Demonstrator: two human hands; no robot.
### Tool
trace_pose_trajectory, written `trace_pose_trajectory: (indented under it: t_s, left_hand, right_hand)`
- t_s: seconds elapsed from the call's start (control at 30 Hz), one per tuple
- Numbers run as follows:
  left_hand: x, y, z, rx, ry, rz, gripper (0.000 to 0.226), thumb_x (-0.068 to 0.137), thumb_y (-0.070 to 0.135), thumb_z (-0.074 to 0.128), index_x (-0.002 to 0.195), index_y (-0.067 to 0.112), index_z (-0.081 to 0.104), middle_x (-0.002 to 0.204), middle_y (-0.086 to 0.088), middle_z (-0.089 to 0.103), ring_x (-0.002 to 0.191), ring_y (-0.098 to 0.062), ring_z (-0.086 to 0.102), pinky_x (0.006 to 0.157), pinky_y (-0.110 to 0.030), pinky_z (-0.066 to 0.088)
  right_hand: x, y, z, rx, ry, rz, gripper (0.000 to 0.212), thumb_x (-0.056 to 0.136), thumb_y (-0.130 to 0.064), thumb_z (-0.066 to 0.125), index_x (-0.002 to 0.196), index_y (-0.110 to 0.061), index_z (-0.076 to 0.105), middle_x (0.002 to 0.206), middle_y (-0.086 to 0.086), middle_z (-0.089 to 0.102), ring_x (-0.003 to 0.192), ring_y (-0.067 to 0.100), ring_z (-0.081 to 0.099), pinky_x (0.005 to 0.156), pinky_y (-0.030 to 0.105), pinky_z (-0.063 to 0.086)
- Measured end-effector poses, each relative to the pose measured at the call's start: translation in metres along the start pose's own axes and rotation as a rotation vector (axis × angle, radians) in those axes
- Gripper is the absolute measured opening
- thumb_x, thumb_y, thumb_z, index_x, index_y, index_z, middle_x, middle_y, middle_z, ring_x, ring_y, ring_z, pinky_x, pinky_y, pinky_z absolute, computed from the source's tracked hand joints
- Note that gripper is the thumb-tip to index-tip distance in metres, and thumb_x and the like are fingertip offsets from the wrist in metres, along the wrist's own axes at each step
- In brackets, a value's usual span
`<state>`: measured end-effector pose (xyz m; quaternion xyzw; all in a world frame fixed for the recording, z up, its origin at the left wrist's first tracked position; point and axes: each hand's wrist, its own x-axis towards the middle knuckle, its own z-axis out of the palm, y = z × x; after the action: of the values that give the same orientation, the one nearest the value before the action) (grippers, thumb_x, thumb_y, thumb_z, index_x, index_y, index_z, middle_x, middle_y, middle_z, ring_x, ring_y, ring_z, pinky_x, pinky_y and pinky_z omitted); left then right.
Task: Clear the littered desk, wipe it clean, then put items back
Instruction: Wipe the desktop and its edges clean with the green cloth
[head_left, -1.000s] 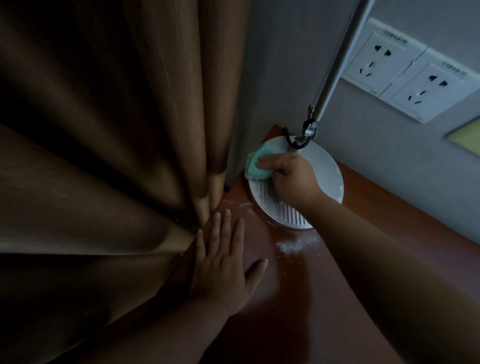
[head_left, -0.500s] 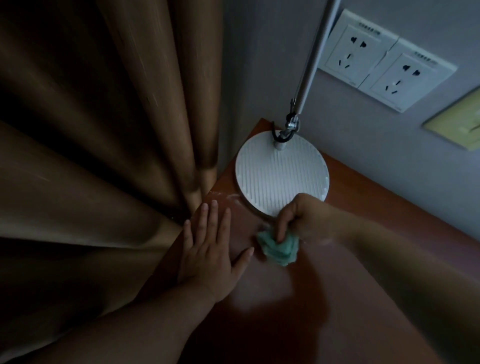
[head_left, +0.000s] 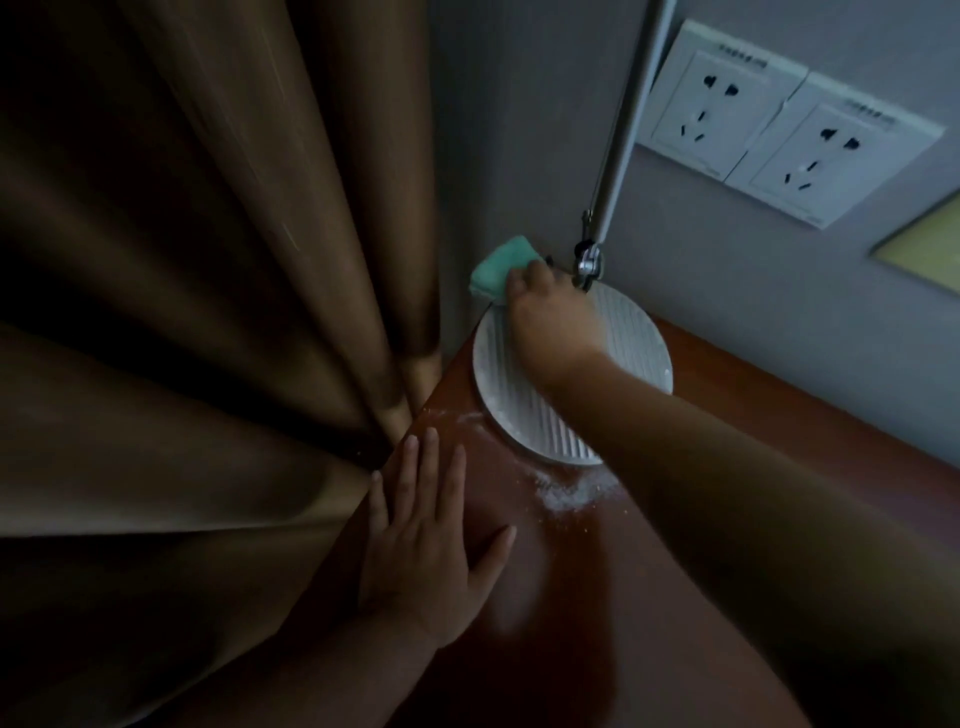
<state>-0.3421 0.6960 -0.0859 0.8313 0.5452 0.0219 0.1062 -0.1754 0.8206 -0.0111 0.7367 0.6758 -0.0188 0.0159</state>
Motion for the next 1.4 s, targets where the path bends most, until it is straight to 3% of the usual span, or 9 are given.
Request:
trace_pose_trajectory:
  t_s: [0.23, 0.37, 0.47, 0.57, 0.67, 0.8, 0.97, 1.1, 1.4]
  left_hand:
    - [-0.002, -0.001, 0.000, -0.044, 0.004, 0.013, 0.082, 0.079, 0.064, 0.035, 0.140, 0.011, 0.031, 0.148, -0.016, 0.035, 0.139, -0.027, 0.023, 0.109, -0.045, 0.010]
    - [-0.002, -0.001, -0.001, -0.073, -0.003, 0.010, 0.082, 0.078, 0.064, 0.035, 0.140, 0.011, 0.030, 0.148, -0.016, 0.035, 0.139, -0.027, 0.024, 0.111, -0.043, 0.006]
    - [-0.002, -0.001, -0.001, -0.093, 0.006, 0.016, 0.082, 0.078, 0.063, 0.036, 0.140, 0.011, 0.030, 0.148, -0.016, 0.036, 0.139, -0.027, 0.024, 0.112, -0.042, 0.006]
    - [-0.002, -0.001, 0.000, -0.098, 0.010, 0.021, 0.082, 0.078, 0.064, 0.036, 0.140, 0.011, 0.030, 0.148, -0.016, 0.036, 0.139, -0.027, 0.024, 0.112, -0.043, 0.006]
    - [-0.002, -0.002, 0.000, -0.097, 0.005, 0.011, 0.082, 0.078, 0.065, 0.035, 0.141, 0.011, 0.030, 0.149, -0.015, 0.033, 0.139, -0.027, 0.023, 0.113, -0.042, 0.005]
    - [-0.002, -0.002, 0.002, -0.110, 0.015, 0.016, 0.082, 0.080, 0.066, 0.034, 0.141, 0.011, 0.031, 0.150, -0.015, 0.032, 0.140, -0.027, 0.024, 0.113, -0.044, 0.007]
    - [-0.001, -0.003, 0.003, -0.120, 0.041, 0.011, 0.083, 0.076, 0.065, 0.037, 0.139, 0.012, 0.032, 0.148, -0.015, 0.035, 0.138, -0.027, 0.027, 0.110, -0.045, 0.013]
    - [-0.001, -0.002, 0.006, -0.118, 0.068, 0.016, 0.083, 0.074, 0.064, 0.041, 0.137, 0.011, 0.037, 0.145, -0.016, 0.040, 0.136, -0.027, 0.030, 0.105, -0.049, 0.023]
    - [-0.002, -0.003, 0.005, -0.128, 0.030, 0.021, 0.083, 0.076, 0.066, 0.039, 0.139, 0.012, 0.035, 0.148, -0.015, 0.036, 0.138, -0.027, 0.027, 0.111, -0.044, 0.010]
  right_hand:
    - [-0.035, 0.003, 0.008, 0.331, 0.010, 0.008, 0.034, 0.092, -0.014, 0.050, 0.125, -0.011, 0.057, 0.126, 0.010, 0.058, 0.116, 0.029, 0.055, 0.096, 0.034, 0.042]
    - [-0.098, 0.022, 0.004, 0.403, 0.034, -0.180, 0.034, 0.065, -0.024, 0.044, 0.081, -0.018, 0.073, 0.081, 0.001, 0.071, 0.072, 0.025, 0.068, 0.059, 0.031, 0.055]
    - [-0.131, 0.044, 0.002, 0.422, -0.136, -0.218, 0.036, 0.059, -0.024, 0.038, 0.075, -0.025, 0.071, 0.078, -0.011, 0.069, 0.073, 0.018, 0.067, 0.058, 0.028, 0.055]
    - [-0.134, 0.070, -0.004, 0.692, -0.181, 0.132, 0.034, 0.060, -0.010, 0.044, 0.072, -0.027, 0.070, 0.065, -0.021, 0.063, 0.067, 0.006, 0.062, 0.060, 0.019, 0.047]
    - [-0.115, 0.091, -0.015, 1.018, 0.041, 0.521, 0.042, 0.080, 0.014, 0.045, 0.077, -0.018, 0.070, 0.070, 0.002, 0.065, 0.060, 0.023, 0.058, 0.047, 0.021, 0.047]
    - [-0.087, 0.073, -0.014, 0.561, 0.145, 0.325, 0.035, 0.086, -0.004, 0.052, 0.116, -0.012, 0.067, 0.105, 0.012, 0.063, 0.095, 0.030, 0.059, 0.076, 0.029, 0.045]
    - [-0.048, 0.006, -0.001, 0.137, 0.150, 0.011, 0.042, 0.084, -0.022, 0.044, 0.119, -0.008, 0.062, 0.095, 0.017, 0.057, 0.085, 0.036, 0.059, 0.064, 0.037, 0.050]
    - [-0.020, -0.007, 0.001, 0.117, -0.074, 0.242, 0.046, 0.098, -0.020, 0.037, 0.142, -0.007, 0.030, 0.131, 0.017, 0.040, 0.114, 0.033, 0.045, 0.083, 0.040, 0.046]
    - [0.009, -0.010, -0.026, 0.250, -0.396, 0.404, 0.047, 0.087, -0.009, 0.059, 0.130, -0.020, 0.045, 0.129, 0.009, 0.053, 0.115, 0.029, 0.055, 0.084, 0.039, 0.046]
